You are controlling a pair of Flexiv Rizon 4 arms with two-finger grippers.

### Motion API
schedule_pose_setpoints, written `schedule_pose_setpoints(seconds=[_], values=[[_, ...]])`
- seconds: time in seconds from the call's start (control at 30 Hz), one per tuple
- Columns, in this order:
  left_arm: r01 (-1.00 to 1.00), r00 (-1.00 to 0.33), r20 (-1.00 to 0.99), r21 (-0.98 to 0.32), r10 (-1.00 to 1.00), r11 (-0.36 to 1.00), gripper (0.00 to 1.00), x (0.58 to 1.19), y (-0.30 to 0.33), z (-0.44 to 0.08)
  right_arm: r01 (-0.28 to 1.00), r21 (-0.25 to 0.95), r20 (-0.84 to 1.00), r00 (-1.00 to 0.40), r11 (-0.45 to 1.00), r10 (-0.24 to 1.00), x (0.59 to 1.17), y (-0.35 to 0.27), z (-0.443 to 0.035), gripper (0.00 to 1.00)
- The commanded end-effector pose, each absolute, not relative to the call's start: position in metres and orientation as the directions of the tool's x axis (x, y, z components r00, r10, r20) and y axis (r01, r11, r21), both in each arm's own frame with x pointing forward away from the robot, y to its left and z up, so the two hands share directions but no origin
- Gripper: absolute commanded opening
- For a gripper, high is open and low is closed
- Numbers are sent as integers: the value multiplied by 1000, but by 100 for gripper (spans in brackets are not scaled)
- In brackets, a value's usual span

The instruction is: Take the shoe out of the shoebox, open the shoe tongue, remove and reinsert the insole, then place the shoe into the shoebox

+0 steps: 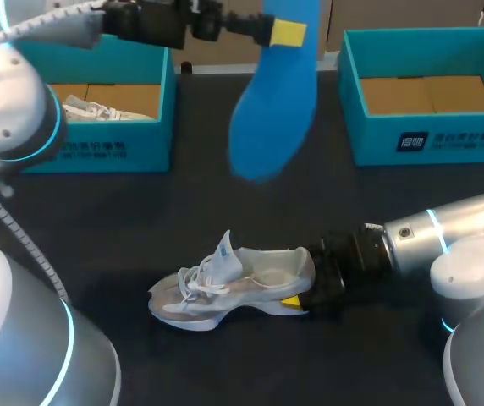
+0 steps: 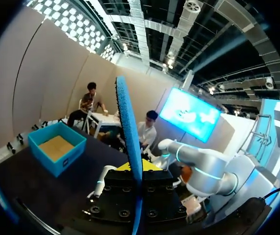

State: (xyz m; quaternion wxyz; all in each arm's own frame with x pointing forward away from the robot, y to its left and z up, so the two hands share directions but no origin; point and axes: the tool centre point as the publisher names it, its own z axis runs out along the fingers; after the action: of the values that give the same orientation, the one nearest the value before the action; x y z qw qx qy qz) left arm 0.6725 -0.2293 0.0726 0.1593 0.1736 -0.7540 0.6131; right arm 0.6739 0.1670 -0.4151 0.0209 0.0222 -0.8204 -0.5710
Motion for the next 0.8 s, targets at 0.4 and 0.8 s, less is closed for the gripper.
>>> schedule_pose_setpoints(seconds=[0.4,0.8], values=[[-450,-891,455,-875,-17,176,0,625,-210,69,-12,936,9,-998,351,-59,672,169,-417,0],[-459,-885,465,-875,5,155,0,605,-195,77,-12,936,9,-998,351,-59,672,169,-417,0]])
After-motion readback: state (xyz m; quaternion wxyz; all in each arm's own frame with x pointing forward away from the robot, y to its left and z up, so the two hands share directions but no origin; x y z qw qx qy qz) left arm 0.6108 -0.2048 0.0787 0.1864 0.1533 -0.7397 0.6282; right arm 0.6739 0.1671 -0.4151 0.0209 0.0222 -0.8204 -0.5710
